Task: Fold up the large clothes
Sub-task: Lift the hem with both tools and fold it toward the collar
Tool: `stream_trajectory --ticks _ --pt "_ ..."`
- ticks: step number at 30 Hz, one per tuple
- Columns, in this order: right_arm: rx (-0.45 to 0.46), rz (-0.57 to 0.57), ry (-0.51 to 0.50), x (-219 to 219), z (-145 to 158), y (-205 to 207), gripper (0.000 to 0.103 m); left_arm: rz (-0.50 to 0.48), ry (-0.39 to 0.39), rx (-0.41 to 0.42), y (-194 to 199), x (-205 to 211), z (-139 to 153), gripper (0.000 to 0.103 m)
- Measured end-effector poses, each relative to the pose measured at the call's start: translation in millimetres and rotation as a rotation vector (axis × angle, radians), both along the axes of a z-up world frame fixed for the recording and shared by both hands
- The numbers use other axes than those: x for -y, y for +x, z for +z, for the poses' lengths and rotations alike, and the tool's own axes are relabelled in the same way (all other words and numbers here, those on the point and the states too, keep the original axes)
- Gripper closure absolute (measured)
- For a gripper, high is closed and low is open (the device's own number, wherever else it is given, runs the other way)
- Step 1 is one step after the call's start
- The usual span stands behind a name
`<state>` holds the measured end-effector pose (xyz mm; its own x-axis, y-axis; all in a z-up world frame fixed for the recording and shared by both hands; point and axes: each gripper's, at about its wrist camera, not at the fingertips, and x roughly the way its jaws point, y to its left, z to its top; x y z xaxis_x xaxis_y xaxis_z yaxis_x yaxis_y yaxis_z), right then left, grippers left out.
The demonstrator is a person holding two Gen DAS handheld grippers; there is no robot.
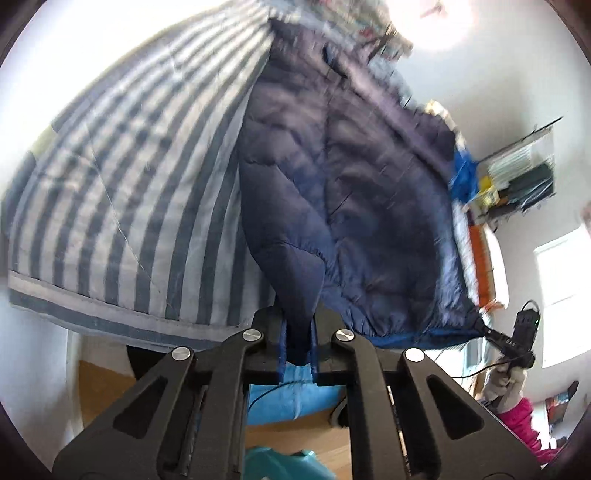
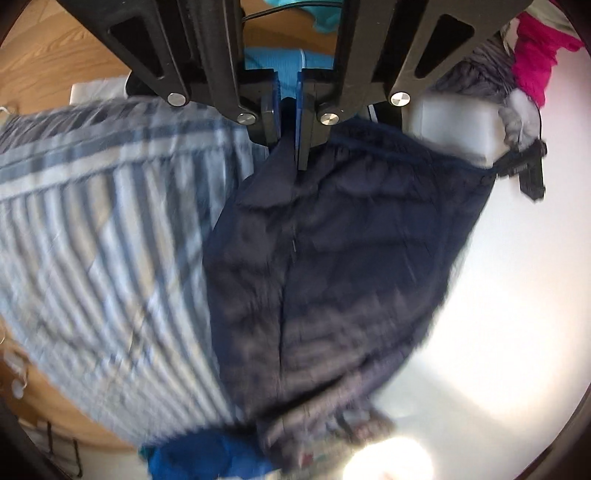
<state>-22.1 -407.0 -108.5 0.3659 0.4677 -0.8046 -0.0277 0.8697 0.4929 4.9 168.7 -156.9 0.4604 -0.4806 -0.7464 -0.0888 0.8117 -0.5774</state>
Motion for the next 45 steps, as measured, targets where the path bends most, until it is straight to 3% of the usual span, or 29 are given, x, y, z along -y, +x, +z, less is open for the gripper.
stream_trajectory --ticks 4,8,13,20,25,34,41,45 --pt "0.103 -0.053 -0.019 10 32 -5 0.101 0.005 0.027 0.096 -15 1 31 0.097" --pt "0.092 -0.040 -0.090 3 32 -13 0.101 -0.004 0.060 0.108 -23 9 34 0.097" --pt "0.139 -0.038 -0.052 7 50 -37 0.102 0.034 0.024 0.132 -40 4 43 0.098" --pt "0.249 -0.036 0.012 13 98 -66 0.102 0.126 -0.005 0.237 -76 -21 97 0.099" --pt "0.304 -0.027 0.020 8 125 -72 0.102 0.126 0.013 0.284 -84 -26 124 0.099" --pt "0.328 -0.085 0.015 9 130 3 0.102 0.105 0.047 0.334 0 -12 146 0.099" --pt "0.357 -0.131 -0.051 5 142 101 0.102 0.119 0.093 0.354 108 -4 162 0.099" --pt "0.358 -0.130 -0.127 -4 133 163 0.102 0.127 0.150 0.336 175 6 149 0.099"
